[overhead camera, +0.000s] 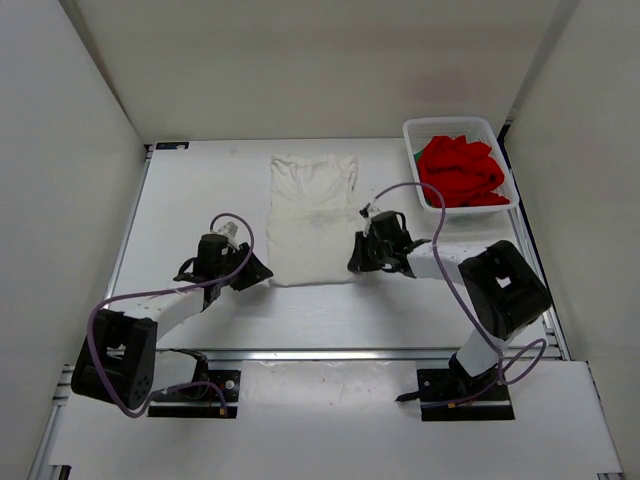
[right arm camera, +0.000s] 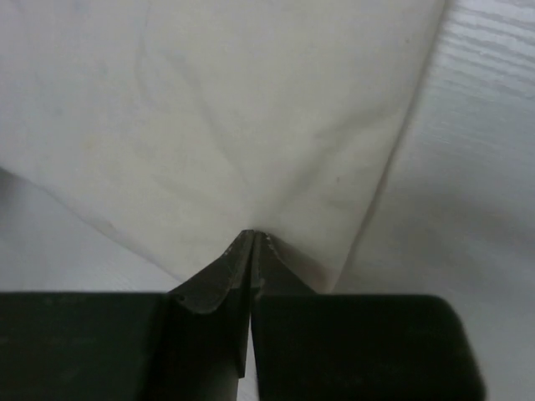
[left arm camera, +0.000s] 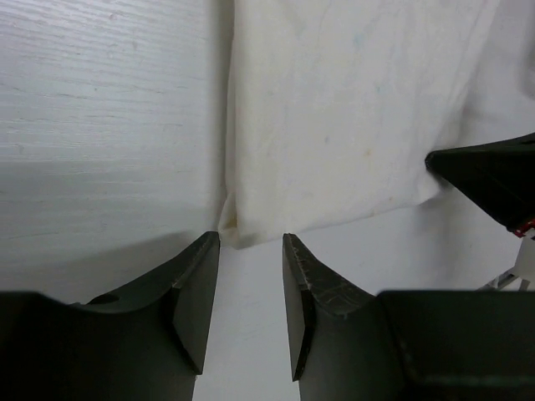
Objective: Fold and stack the t-shirts
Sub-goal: Fold the folded rectangular tshirt in 1/3 of the way, then grab one side of the 2/3 rectangular tshirt with both arms
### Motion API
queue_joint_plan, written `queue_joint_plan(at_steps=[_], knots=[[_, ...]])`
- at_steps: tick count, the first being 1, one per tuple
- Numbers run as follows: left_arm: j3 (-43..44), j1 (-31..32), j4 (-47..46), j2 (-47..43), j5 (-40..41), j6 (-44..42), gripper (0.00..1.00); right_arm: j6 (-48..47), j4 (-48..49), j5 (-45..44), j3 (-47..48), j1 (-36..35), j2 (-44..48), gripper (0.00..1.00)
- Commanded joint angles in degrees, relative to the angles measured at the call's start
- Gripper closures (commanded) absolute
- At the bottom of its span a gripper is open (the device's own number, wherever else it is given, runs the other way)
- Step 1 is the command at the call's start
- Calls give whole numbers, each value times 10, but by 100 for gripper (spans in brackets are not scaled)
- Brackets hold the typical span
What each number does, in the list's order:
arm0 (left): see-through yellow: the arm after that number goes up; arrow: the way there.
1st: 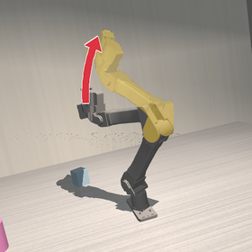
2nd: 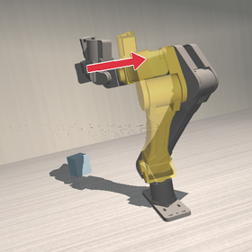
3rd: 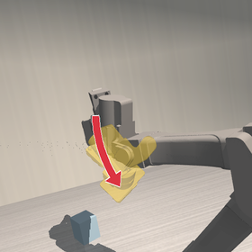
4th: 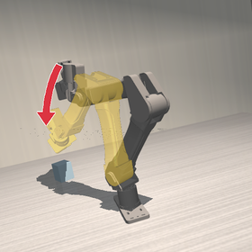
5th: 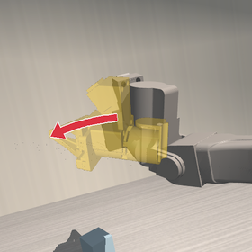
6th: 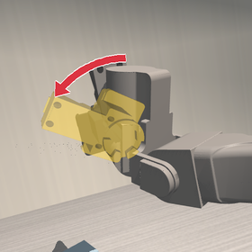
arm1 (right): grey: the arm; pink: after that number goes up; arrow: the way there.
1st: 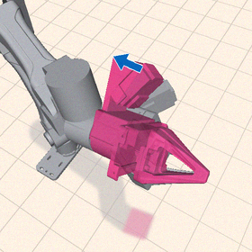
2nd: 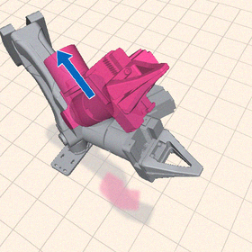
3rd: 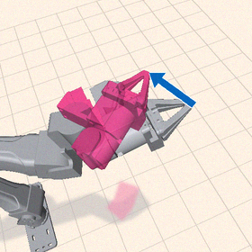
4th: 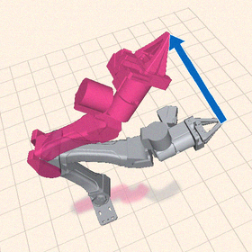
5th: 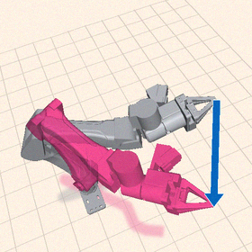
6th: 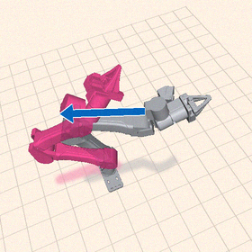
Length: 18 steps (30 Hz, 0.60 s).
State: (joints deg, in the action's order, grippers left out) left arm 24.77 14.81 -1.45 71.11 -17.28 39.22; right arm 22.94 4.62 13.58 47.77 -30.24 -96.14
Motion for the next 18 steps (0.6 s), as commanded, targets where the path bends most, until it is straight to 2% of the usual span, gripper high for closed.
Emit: queue_joint_plan(at_steps=[1,5,7,10,13,14,16,18], knots=[[0,0,12,5,22,-12,53,39,85,32,-74,18,29,100],[-3,11,6,23,37,-9,49,38,75,70,-87,33,36,96],[-3,19,1,35,39,-6,48,29,76,81,-106,38,67,78],[-3,34,-6,51,44,-6,47,38,99,100,-154,68,123,61],[-3,43,-7,66,41,-9,49,44,110,97,-206,94,161,59],[-3,44,-14,76,37,-8,54,47,110,100,-228,99,158,58],[1,41,-14,81,32,-12,58,48,110,110,-225,102,148,59],[-3,44,-14,78,38,-10,66,48,111,112,-216,90,118,60]])
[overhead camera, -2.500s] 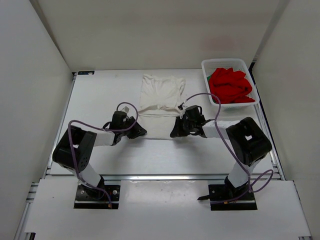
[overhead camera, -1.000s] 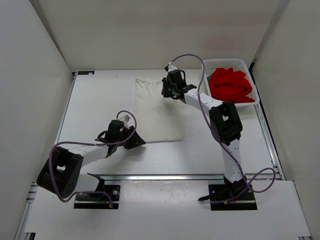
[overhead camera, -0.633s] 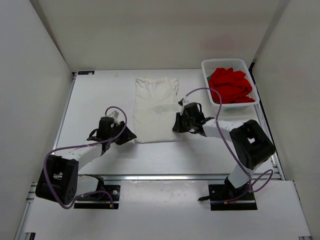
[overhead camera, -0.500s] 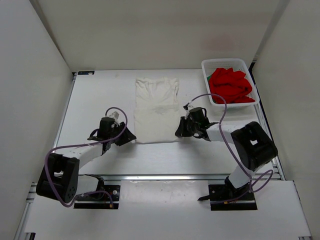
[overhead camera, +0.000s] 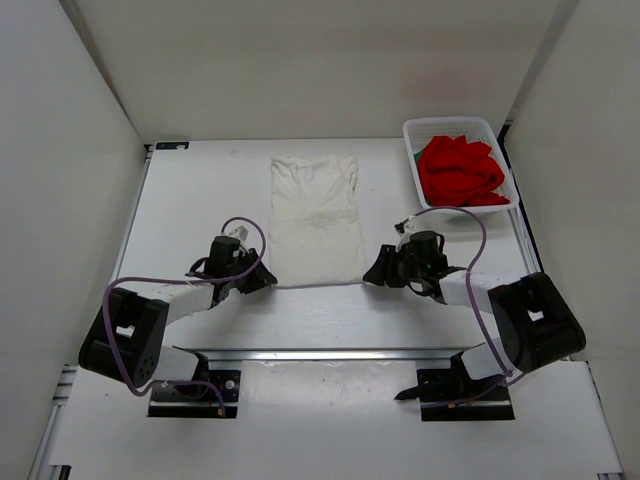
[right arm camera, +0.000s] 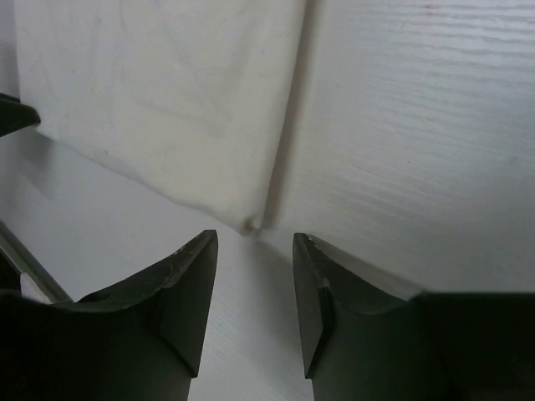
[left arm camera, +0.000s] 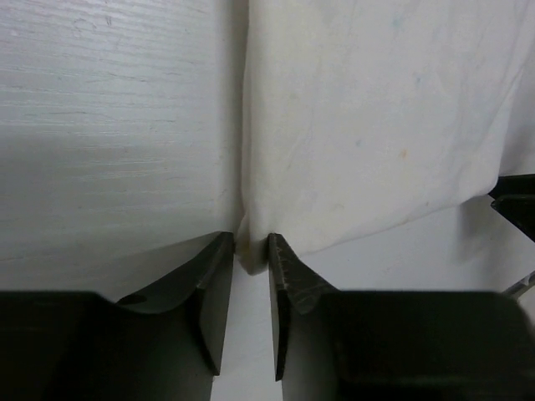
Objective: Fold and stack the t-shirts
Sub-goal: Grab one side of the 2/3 rectangular tshirt with both arms
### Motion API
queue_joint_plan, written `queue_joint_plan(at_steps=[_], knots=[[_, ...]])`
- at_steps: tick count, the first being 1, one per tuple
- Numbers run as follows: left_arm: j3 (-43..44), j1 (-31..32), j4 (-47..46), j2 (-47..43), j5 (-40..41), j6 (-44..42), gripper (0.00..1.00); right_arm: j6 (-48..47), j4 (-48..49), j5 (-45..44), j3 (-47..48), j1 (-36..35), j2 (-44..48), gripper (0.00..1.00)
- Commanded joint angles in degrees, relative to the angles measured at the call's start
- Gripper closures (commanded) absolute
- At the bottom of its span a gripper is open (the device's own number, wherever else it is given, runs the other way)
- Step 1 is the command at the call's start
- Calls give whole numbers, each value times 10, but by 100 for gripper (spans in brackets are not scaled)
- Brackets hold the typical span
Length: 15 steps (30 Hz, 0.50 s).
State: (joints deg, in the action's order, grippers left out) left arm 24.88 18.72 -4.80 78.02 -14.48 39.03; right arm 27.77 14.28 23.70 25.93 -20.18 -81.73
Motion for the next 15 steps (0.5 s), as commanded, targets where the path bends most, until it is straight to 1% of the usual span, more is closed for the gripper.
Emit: queue_joint_plan(at_steps=[1,2,3,4,6,7,8,9,10,11,12,14,15], knots=[[-7,2,20,4,15,-8,67,-3,16,14,6,-19,-32,60],[-9,2,18,0,14,-7,68,4,22,16,11,-21,-46,60],[-7,0,18,0,11,-5,72,13,42,22,13,-18,-60,61],[-5,0,17,1,9,-4,72,23,58,35,15,-17,-67,63],[4,-1,17,7,2,-2,76,32,77,51,25,-9,-86,71],[6,4,17,8,6,0,77,30,76,45,32,-7,-91,80],[8,5,15,9,3,-4,81,29,72,43,41,-13,-91,87],[10,5,12,7,-3,3,88,26,61,32,42,-20,-93,91],[10,4,14,6,-4,4,93,27,59,28,45,-21,-84,97],[12,10,24,-1,-6,3,96,28,58,28,40,-21,-78,100],[14,13,36,-11,-1,2,100,30,51,21,36,-27,-64,100],[10,11,48,-28,-17,-4,100,30,34,7,18,-38,-27,100],[9,11,79,-49,-33,-4,100,31,21,-1,3,-49,-10,100]])
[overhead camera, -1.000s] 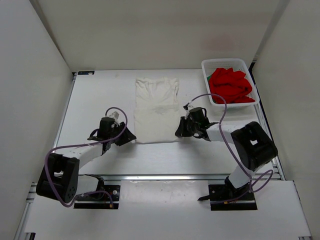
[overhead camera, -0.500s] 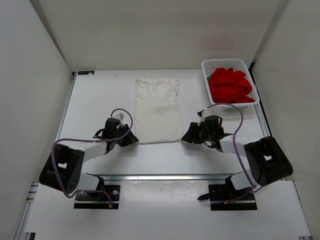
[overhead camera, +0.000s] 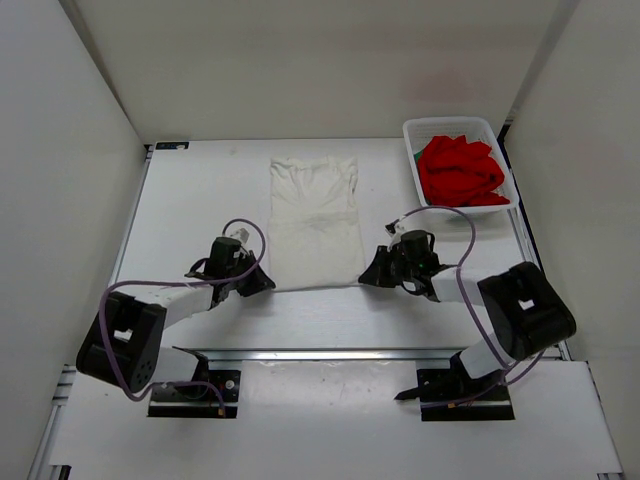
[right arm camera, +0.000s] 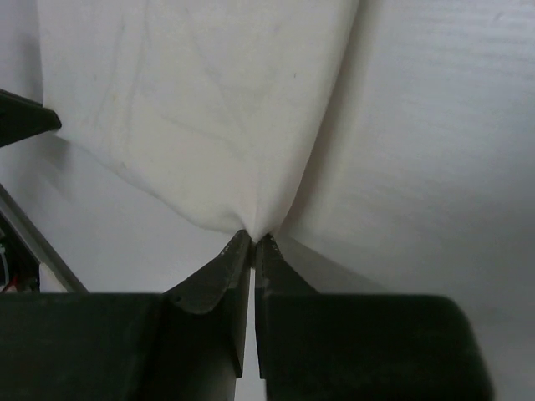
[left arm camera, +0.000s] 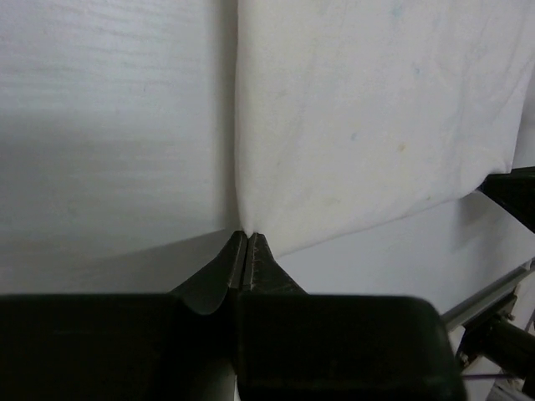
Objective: Fold and stack the t-shirts
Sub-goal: Grab one side of the 2/3 rectangular tshirt with both arms, then fold the long partially folded tshirt into a neat square
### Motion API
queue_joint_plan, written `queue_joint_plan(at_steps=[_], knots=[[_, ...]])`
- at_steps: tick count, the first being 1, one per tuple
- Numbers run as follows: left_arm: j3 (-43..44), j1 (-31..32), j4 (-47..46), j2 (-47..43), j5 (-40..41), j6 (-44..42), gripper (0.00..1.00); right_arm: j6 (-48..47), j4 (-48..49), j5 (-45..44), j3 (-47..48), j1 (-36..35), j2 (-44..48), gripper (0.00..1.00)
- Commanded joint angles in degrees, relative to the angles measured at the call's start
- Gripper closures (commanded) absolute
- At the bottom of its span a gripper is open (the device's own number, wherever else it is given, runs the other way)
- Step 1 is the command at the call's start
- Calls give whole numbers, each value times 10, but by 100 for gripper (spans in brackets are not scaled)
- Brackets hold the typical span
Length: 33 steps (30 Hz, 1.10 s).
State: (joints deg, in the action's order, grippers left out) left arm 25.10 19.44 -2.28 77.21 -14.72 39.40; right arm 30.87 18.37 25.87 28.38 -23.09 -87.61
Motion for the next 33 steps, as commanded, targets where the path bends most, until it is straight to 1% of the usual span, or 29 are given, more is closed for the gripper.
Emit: queue_joint_plan(at_steps=[1,2,4,5,6,7,8,9,10,11,13,15,16,18,19,20,21,22,23,24,25,26,27,28,29,30,31,32,33], knots=[[2,4,82,-61,-41,-19,100,7,-29,-31,-41,-38,83,100],[1,9,100,-71,-43,-32,100,11,-49,-47,-53,-57,123,100],[-4,20,190,-129,-50,-61,100,36,-90,-84,-90,-100,188,100],[-8,30,243,-168,-47,-75,100,56,-121,-112,-112,-139,238,100],[-14,31,266,-193,-64,-84,100,82,-161,-144,-130,-159,264,100],[-21,30,309,-245,-70,-82,100,100,-205,-174,-140,-202,316,100],[-17,30,349,-297,-72,-82,100,133,-227,-184,-141,-241,369,100],[0,20,366,-320,-73,-81,100,161,-252,-205,-144,-269,410,100],[16,13,395,-353,-72,-83,100,173,-271,-216,-138,-276,433,100],[46,8,403,-363,-73,-80,100,176,-279,-217,-132,-273,456,100],[92,-4,389,-353,-90,-76,100,149,-294,-191,-87,-239,466,100],[143,-10,359,-311,-93,-71,100,92,-294,-157,-45,-159,431,100],[157,-19,325,-278,-102,-64,100,57,-293,-131,-10,-136,417,100],[203,-32,267,-200,-101,-56,100,18,-286,-89,41,-43,354,100],[216,-33,252,-177,-88,-46,100,-4,-280,-73,75,-27,318,100],[244,-33,226,-132,-76,-43,100,-9,-273,-53,110,9,299,100],[270,-41,198,-83,-73,-35,100,-19,-269,-46,125,42,258,100],[297,-44,184,-55,-76,-19,100,-34,-265,-22,167,71,207,100],[318,-46,162,-4,-69,-12,100,-41,-268,-11,211,83,179,100],[365,-47,162,54,-44,-13,100,-52,-269,-12,234,97,125,100],[417,-47,165,87,-31,-13,100,-60,-278,-7,278,112,72,100],[447,-45,175,147,-34,-9,100,-63,-287,5,327,123,45,100],[508,-45,178,208,-43,-6,100,-65,-287,8,371,132,-1,100],[568,-46,181,234,-41,0,100,-69,-290,2,392,144,-48,100],[599,-47,197,284,-20,3,100,-71,-298,6,432,149,-93,100],[656,-44,210,337,-10,2,100,-71,-298,5,454,158,-115,100],[715,-48,224,384,-6,7,99,-73,-308,-1,499,167,-161,100],[766,-50,228,405,0,12,97,-71,-310,2,541,176,-204,100],[784,-54,235,449,-2,17,97,-71,-310,1,598,178,-229,100]])
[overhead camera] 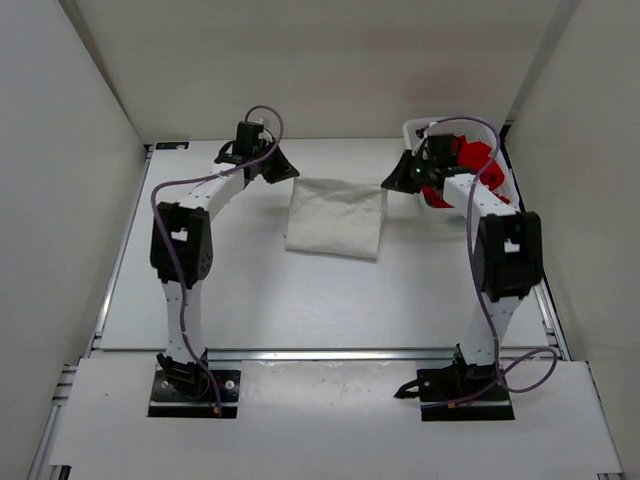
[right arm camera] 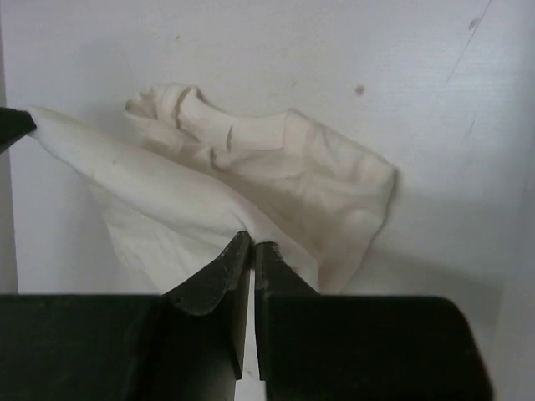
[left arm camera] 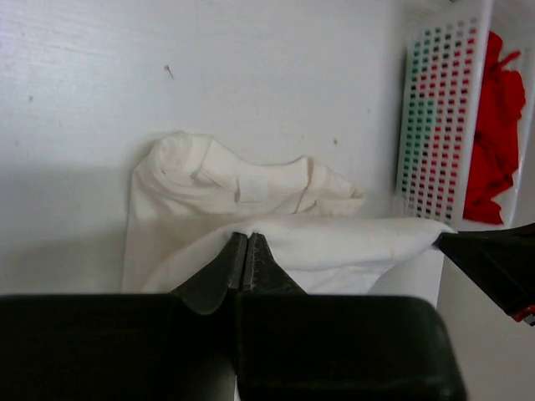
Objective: Fold and stack the t-shirts
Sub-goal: Fold the long partially folded tshirt into a neat square, then put the neatly folded tshirt into the corner of the board with the left arm
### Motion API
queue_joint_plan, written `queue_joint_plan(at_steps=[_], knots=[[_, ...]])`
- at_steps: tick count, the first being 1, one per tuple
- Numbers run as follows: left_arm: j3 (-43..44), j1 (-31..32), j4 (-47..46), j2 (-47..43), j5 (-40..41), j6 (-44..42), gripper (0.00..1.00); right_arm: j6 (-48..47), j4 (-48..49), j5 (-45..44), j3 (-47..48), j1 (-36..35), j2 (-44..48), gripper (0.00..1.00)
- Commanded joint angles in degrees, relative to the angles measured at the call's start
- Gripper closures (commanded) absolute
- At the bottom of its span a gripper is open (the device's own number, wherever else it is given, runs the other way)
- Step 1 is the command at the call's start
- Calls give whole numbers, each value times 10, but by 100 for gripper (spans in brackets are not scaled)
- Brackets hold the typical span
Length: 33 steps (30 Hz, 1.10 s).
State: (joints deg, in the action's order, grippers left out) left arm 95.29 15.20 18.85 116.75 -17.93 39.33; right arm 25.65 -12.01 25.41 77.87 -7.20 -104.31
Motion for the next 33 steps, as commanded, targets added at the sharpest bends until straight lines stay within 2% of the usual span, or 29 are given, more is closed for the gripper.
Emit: queue_joint_plan(at_steps=[1,2,3,5,6,8,11,12,14,18,19,23,25,26,27,28,29,30,31,33], knots=[[119,-13,26,89,34,28,94,-16,-23,11,133,19,-112,100],[151,-17,27,108,23,42,88,-19,-55,9,204,24,-163,100],[163,-23,33,134,19,45,85,-21,-80,6,267,23,-184,96],[191,-32,27,158,7,55,62,-34,-123,0,356,18,-252,83],[195,-35,16,158,0,55,59,-39,-147,-10,393,16,-258,75],[159,-38,-3,136,-2,48,50,-50,-145,-25,401,5,-249,67],[77,-38,-43,77,37,17,33,-53,-125,-52,356,-7,-200,52],[60,-34,-54,60,40,6,31,-47,-121,-52,329,-9,-189,50],[-2,-25,-73,33,39,-13,24,-46,-88,-46,266,-18,-131,49],[-28,-3,-41,50,51,-84,20,-11,54,-24,44,-36,10,49],[-33,0,-41,58,40,-87,20,-9,87,-18,-14,-36,25,50],[-60,2,-89,97,-62,-72,17,-6,114,-4,-111,-53,103,50],[-41,13,-89,118,-82,-73,20,-7,117,4,-155,-56,127,51],[-20,18,-74,138,-90,-76,27,-5,141,10,-183,-57,135,51],[-3,26,-74,155,-96,-73,38,-3,153,16,-197,-55,151,50],[6,32,-79,160,-107,-62,54,5,173,27,-222,-55,162,51],[5,35,-93,167,-115,-54,65,4,173,32,-241,-55,167,51],[4,35,-113,169,-117,-30,82,3,178,36,-246,-52,174,51],[1,35,-126,168,-115,-8,93,-3,173,40,-254,-51,176,51],[-3,21,-157,152,-112,17,100,-8,171,52,-267,-48,182,52]])
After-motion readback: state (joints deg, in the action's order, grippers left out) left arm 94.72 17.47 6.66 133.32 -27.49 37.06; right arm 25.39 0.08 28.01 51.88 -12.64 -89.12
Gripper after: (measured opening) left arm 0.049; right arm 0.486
